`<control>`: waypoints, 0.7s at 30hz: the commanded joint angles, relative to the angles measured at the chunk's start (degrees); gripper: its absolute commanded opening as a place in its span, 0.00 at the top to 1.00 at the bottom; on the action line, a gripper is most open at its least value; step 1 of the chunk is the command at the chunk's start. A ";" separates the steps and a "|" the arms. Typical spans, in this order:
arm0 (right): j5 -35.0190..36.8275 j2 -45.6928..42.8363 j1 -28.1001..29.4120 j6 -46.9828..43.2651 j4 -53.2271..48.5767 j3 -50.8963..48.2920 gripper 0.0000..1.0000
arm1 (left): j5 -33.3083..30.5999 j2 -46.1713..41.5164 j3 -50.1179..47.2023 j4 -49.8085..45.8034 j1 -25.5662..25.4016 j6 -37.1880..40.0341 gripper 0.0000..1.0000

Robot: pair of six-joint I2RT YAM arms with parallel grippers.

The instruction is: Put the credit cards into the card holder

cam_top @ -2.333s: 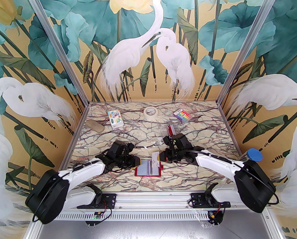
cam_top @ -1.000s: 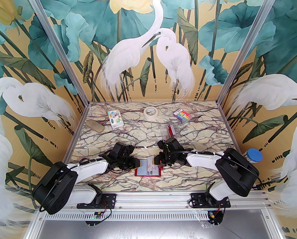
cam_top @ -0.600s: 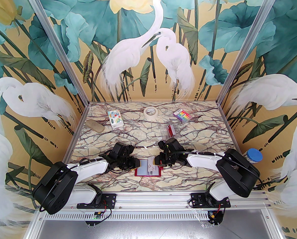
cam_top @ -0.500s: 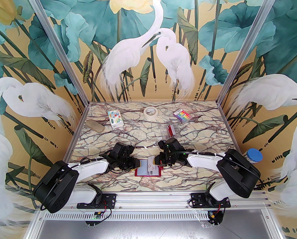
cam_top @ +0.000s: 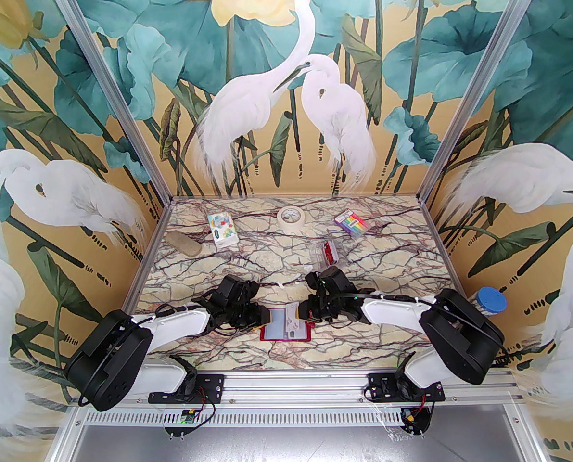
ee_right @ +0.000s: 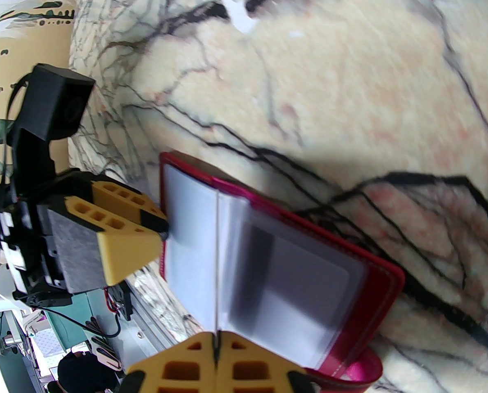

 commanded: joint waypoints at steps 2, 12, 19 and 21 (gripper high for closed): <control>1.13 -1.52 0.43 1.16 0.33 -0.97 1.00 | -1.80 1.31 -0.30 -0.94 -0.37 0.84 0.72; 0.92 -1.63 0.46 3.34 2.77 -1.68 1.00 | -2.16 1.81 -0.11 -1.21 -0.67 0.91 0.72; 0.69 -0.53 0.60 4.16 4.05 -1.66 1.00 | -2.43 1.83 0.06 -1.47 -0.91 0.94 0.72; 0.63 -0.08 0.65 4.29 4.38 -1.68 1.00 | -2.48 1.87 -0.03 -1.64 -0.94 1.03 0.72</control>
